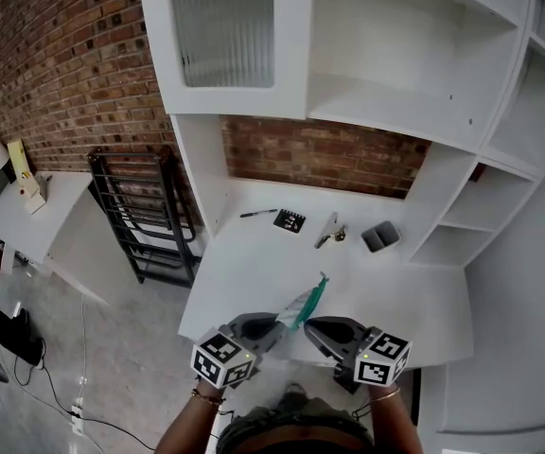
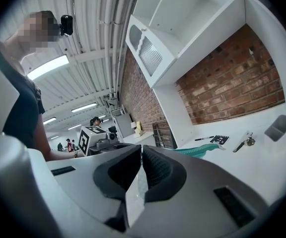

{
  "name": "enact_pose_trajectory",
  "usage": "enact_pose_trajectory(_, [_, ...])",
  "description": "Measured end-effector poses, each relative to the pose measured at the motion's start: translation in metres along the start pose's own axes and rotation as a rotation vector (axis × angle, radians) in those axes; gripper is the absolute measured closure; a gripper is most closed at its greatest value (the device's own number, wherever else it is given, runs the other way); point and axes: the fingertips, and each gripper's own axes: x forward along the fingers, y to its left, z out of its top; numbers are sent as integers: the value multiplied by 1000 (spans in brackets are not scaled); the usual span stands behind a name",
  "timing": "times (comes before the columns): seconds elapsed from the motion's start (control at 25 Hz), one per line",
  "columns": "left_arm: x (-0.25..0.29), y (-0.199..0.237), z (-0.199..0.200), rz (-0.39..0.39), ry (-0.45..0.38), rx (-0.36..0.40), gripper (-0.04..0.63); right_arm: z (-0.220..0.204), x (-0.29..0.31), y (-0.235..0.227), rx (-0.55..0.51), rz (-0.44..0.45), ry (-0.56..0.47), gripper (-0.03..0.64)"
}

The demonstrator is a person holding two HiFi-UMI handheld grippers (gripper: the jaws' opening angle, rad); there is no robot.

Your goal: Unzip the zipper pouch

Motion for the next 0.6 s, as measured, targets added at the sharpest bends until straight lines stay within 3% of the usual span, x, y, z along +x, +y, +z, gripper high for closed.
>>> enact_pose_trajectory(0.36, [-3, -10, -2, -38, 9, 44, 586, 14, -4, -4, 2, -17, -48, 612])
enact_pose_trajectory(0.6, [1, -35, -6, -130, 30, 180, 586, 22, -7, -16, -2, -82, -75, 614])
